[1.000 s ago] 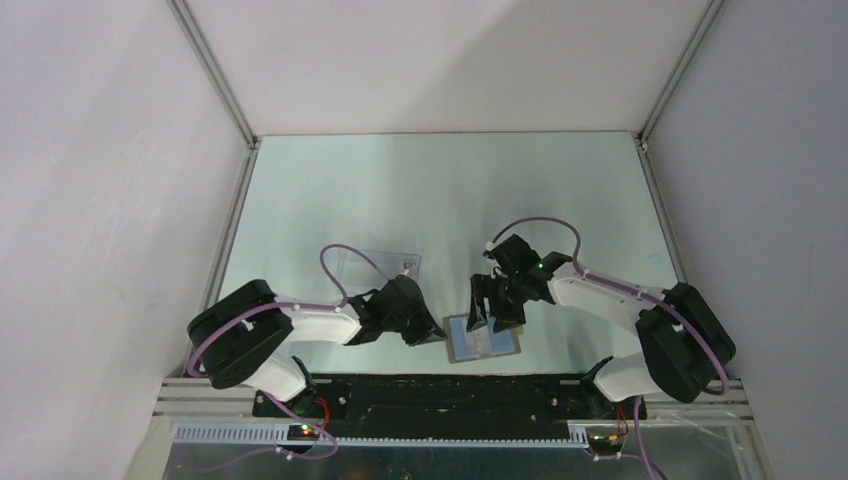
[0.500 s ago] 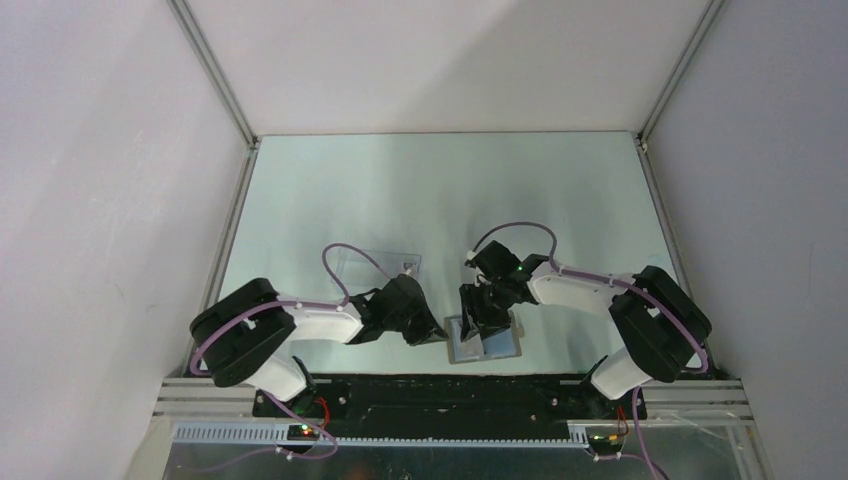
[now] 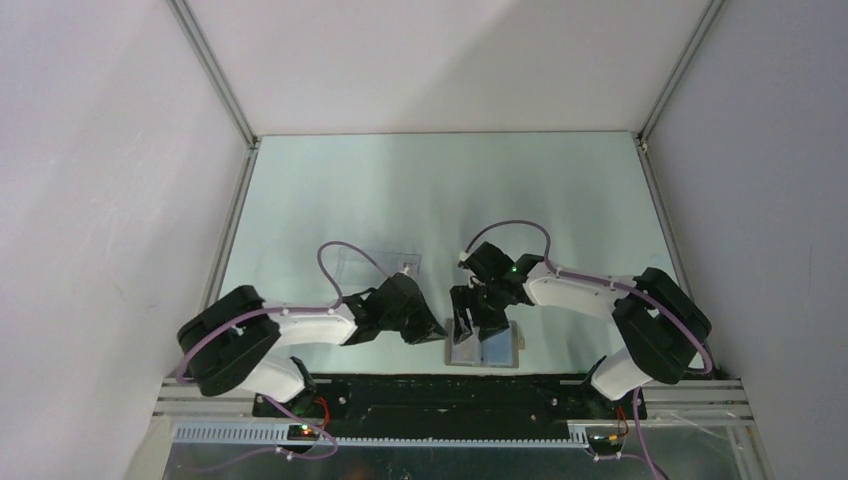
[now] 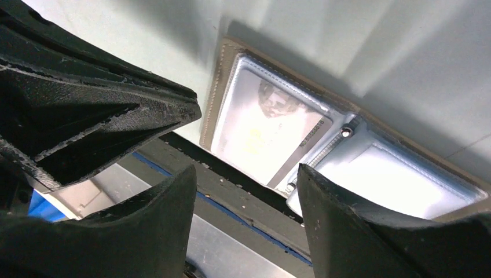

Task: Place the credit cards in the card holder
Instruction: Insert the credit card into the card holder, then turn over the card slot in the card holder.

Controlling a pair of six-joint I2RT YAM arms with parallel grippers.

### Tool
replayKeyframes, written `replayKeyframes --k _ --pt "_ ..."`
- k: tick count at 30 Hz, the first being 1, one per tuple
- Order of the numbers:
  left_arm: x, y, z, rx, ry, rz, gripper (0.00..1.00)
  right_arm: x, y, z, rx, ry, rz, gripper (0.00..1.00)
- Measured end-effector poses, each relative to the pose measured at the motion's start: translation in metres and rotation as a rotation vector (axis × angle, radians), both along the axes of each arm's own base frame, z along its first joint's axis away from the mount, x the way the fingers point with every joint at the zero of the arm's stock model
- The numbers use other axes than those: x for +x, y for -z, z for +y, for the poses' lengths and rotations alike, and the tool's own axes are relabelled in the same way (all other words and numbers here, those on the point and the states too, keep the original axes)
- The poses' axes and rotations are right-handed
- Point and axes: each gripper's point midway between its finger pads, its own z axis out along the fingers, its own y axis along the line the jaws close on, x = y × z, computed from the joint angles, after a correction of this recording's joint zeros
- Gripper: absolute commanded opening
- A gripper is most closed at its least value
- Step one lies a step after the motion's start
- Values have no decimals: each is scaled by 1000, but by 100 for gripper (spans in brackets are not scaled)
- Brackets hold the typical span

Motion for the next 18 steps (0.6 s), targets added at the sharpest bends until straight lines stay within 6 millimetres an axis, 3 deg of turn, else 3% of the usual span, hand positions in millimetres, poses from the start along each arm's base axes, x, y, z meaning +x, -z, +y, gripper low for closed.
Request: replayKeyframes --k 5,9,15,18 --pt "2 -21 4 -18 -3 -54 32 7 -21 0 34 13 -48 67" --pt "3 -34 4 -29 18 -87 43 11 -32 -5 50 27 -68 53" --pt "7 -47 -14 -61 84 -107 44 22 -30 -16 48 65 -67 24" --pt "6 -44 -21 -71 116 -97 40 20 -21 -25 31 74 -50 17"
